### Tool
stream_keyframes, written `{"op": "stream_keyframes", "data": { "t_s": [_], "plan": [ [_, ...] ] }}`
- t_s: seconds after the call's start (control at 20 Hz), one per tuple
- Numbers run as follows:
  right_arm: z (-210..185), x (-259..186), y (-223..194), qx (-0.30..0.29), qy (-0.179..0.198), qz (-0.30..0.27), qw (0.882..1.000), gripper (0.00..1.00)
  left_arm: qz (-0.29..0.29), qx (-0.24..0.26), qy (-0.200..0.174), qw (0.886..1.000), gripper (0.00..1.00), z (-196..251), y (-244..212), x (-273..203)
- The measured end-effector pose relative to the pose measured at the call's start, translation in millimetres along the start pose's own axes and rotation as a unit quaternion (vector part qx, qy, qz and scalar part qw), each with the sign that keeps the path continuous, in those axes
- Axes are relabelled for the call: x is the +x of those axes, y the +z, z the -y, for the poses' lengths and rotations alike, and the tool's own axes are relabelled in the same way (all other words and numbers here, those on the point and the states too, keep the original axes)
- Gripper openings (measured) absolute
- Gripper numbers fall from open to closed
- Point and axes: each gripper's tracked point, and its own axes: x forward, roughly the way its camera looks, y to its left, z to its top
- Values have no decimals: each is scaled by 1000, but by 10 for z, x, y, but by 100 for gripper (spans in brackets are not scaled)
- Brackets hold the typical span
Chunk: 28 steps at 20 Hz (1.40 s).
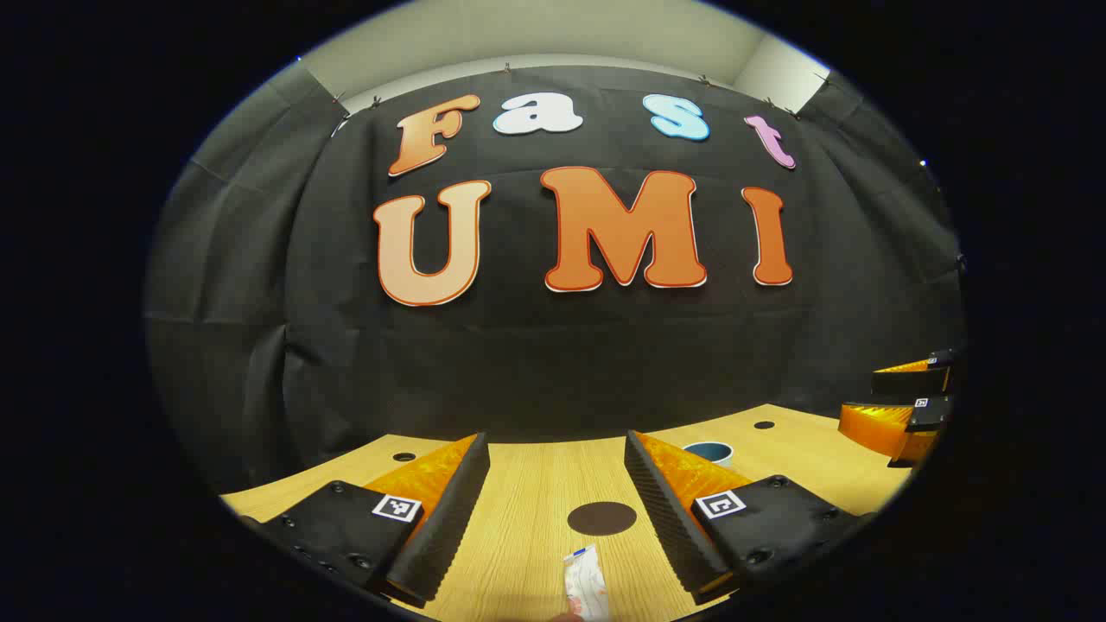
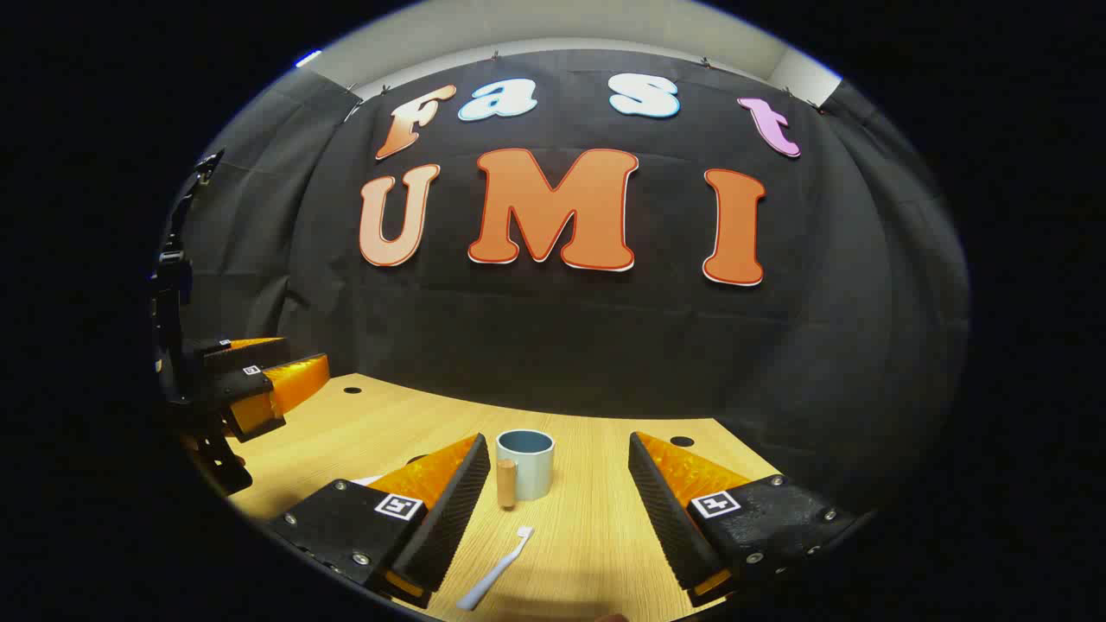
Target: Put the toothbrush and toothpaste on the desktop into the cup, then pick up the cup and place it on the coaster on the desktop.
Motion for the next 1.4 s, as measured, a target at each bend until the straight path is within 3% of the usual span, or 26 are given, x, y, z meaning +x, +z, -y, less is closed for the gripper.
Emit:
{"op": "stream_keyframes", "data": {
  "t_s": [0.35, 0.75, 1.05, 1.4],
  "plan": [
    [-92, -13, 155, -14, 14, 2, 1000, 97, -16, -17, -10, 1000, 100, -102, 83, 11],
    [-166, 27, -170, 9, 22, -75, 997, 96, -80, -35, -10, 996, 99, -200, -152, 46],
    [-278, 41, -635, 28, 28, -164, 986, 90, -161, -31, -29, 986, 100, -76, -606, 36],
    [-470, 20, -1120, 7, 40, -238, 970, 84, -249, -21, -53, 967, 99, 61, -1048, -50]
  ]
}}
